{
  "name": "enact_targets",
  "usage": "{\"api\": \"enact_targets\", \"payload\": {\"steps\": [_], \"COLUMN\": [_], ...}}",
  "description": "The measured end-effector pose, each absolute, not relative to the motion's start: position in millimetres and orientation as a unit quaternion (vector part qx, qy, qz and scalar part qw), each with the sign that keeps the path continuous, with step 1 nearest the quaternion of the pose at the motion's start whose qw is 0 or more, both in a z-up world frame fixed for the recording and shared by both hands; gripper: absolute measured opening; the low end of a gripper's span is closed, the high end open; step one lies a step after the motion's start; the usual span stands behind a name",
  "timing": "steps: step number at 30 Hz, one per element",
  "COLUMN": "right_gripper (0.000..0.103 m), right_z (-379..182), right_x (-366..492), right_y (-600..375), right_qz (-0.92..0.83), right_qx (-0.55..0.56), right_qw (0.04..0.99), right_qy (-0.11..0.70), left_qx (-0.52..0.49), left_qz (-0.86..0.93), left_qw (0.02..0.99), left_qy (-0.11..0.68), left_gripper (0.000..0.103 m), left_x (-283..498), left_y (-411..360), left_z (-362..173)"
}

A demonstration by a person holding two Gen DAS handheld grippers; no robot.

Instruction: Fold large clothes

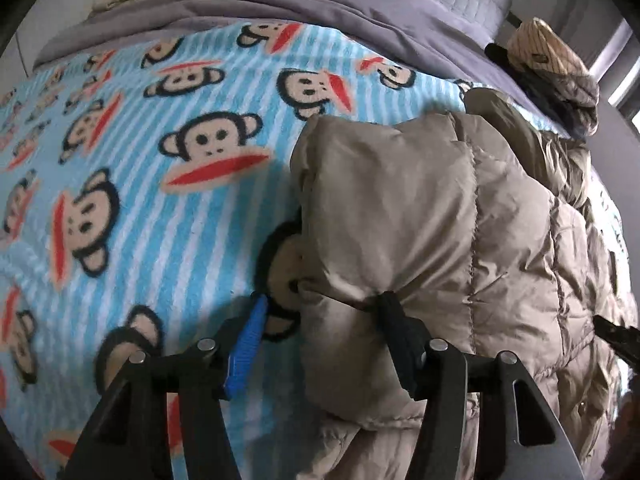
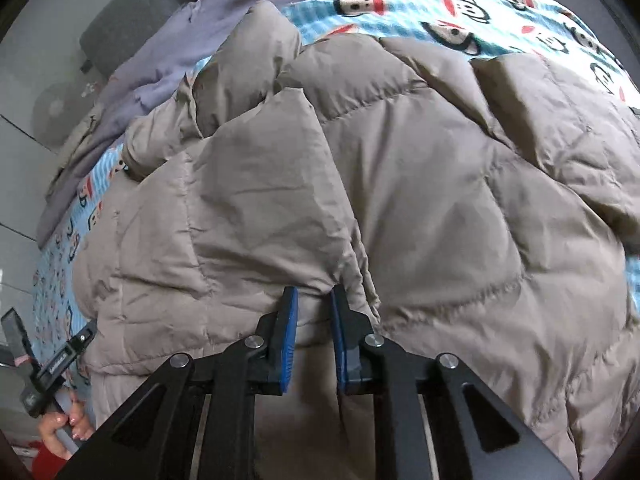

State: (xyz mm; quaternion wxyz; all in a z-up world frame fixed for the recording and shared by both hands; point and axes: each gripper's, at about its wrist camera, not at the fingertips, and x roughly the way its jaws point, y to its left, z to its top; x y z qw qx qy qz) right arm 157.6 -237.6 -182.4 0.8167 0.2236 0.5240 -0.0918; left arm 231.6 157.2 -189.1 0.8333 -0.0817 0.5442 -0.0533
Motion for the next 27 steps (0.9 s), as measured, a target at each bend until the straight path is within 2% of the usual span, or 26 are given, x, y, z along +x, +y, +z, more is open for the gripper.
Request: {"api": "enact_targets", "payload": {"steps": [3,8,10,12,13,14,15,16,18,21,26,27], "right_gripper": [0.017,0.023,0.033,0.049,0.05,0.05,0.053,0.056,0.07,0.081,0.084,0.096], "right_z": [-172,-161,-162,-162,-161,-161,-162,-161,-160,-157,-156,-155], "right_x": [144,110,97,85,79,72,69,64,55,41,17,13], "right_y": [-248,-265,-264,-265,-265,-267,-267,-269,-277,-292,-334,-344], "right_qz": [-0.094,-0.082,-0.079,-0.08,-0.078,-0.076,-0.075,-0.074,-0.072,-0.075,-0.092,-0.097], "right_qx": [0.251,0.31,0.316,0.318,0.32,0.326,0.33,0.337,0.35,0.367,0.399,0.405], "right_qw": [0.811,0.797,0.792,0.79,0.789,0.787,0.786,0.785,0.786,0.787,0.785,0.784], "right_qy": [0.52,0.512,0.516,0.518,0.518,0.518,0.517,0.515,0.505,0.49,0.465,0.46], "left_qx": [-0.058,-0.052,-0.051,-0.044,-0.041,-0.037,-0.034,-0.032,-0.023,-0.007,0.033,0.036], "left_qz": [-0.044,-0.064,-0.075,-0.087,-0.09,-0.094,-0.097,-0.1,-0.11,-0.115,-0.099,-0.099], "left_qw": [0.837,0.847,0.843,0.835,0.833,0.831,0.831,0.833,0.834,0.829,0.827,0.826], "left_qy": [0.542,0.526,0.529,0.542,0.545,0.547,0.547,0.543,0.54,0.548,0.552,0.553], "left_gripper": [0.059,0.059,0.059,0.059,0.062,0.072,0.095,0.101,0.101,0.101,0.101,0.101], "left_x": [225,203,194,184,180,173,168,162,151,139,128,127], "left_y": [151,134,120,99,90,79,70,60,41,13,-24,-29], "left_z": [-171,-135,-127,-123,-122,-120,-119,-117,-114,-113,-116,-118]}}
